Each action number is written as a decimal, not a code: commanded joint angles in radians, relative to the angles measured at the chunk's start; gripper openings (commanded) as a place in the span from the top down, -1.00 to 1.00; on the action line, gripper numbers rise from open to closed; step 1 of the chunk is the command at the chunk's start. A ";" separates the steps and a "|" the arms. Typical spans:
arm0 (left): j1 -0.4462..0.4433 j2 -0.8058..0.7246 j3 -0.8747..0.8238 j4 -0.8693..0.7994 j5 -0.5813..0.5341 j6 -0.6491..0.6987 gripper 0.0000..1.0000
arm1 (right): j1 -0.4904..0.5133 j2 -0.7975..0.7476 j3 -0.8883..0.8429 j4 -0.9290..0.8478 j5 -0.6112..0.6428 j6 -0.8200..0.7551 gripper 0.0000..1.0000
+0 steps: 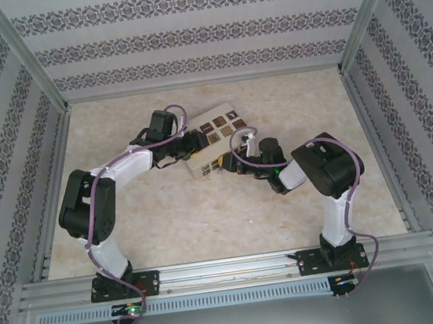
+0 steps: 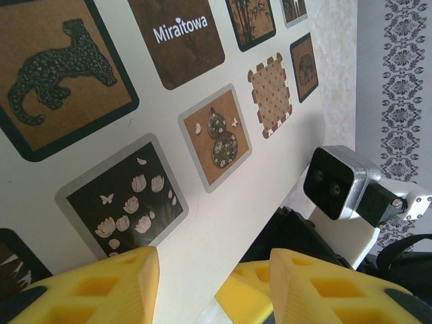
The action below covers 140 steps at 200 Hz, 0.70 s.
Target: Unlock a padlock with a key
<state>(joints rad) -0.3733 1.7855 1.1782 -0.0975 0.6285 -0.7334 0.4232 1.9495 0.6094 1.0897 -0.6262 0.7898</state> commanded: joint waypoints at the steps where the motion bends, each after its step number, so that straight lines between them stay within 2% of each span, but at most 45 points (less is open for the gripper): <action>1: -0.011 0.016 -0.021 -0.017 0.013 0.004 0.08 | 0.007 -0.011 -0.007 0.059 -0.038 -0.020 0.10; 140: -0.011 -0.003 -0.040 -0.009 -0.001 -0.012 0.08 | -0.006 -0.012 -0.020 0.055 -0.043 -0.019 0.63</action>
<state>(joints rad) -0.3733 1.7851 1.1717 -0.0883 0.6281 -0.7372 0.4141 1.9495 0.5926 1.0958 -0.6186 0.7700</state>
